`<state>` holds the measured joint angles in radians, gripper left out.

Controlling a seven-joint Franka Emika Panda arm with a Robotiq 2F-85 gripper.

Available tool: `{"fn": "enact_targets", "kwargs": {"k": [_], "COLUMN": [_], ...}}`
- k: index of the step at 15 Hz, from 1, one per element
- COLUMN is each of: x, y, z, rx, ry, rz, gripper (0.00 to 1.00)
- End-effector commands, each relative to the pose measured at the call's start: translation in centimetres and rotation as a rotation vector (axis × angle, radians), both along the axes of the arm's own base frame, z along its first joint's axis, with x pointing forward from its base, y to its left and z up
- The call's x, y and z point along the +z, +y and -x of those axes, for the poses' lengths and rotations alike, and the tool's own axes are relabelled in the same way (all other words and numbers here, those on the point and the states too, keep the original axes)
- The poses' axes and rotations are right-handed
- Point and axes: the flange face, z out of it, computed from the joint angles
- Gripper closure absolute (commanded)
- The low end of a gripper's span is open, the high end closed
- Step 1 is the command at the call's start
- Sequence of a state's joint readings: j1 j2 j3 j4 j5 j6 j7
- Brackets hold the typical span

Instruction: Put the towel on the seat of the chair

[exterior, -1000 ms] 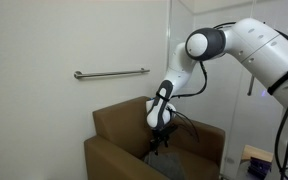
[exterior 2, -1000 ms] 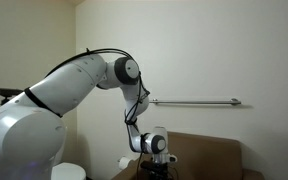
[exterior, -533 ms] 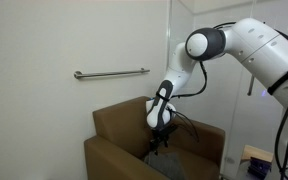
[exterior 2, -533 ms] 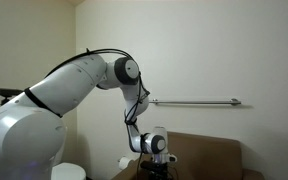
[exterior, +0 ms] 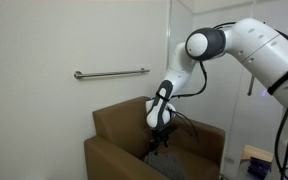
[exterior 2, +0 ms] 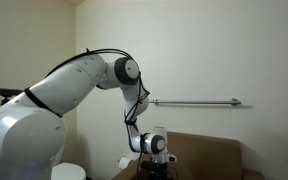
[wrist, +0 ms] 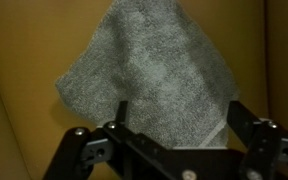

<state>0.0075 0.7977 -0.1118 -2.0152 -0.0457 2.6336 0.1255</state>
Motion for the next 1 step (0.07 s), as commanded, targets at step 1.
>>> {"fn": "enact_targets", "kwargs": {"k": [1], "x": [-0.01], "y": [-0.02], "z": [-0.06], "rx": [0.000], "ry": [0.001], "rz": [0.000], "gripper": [0.00]}}
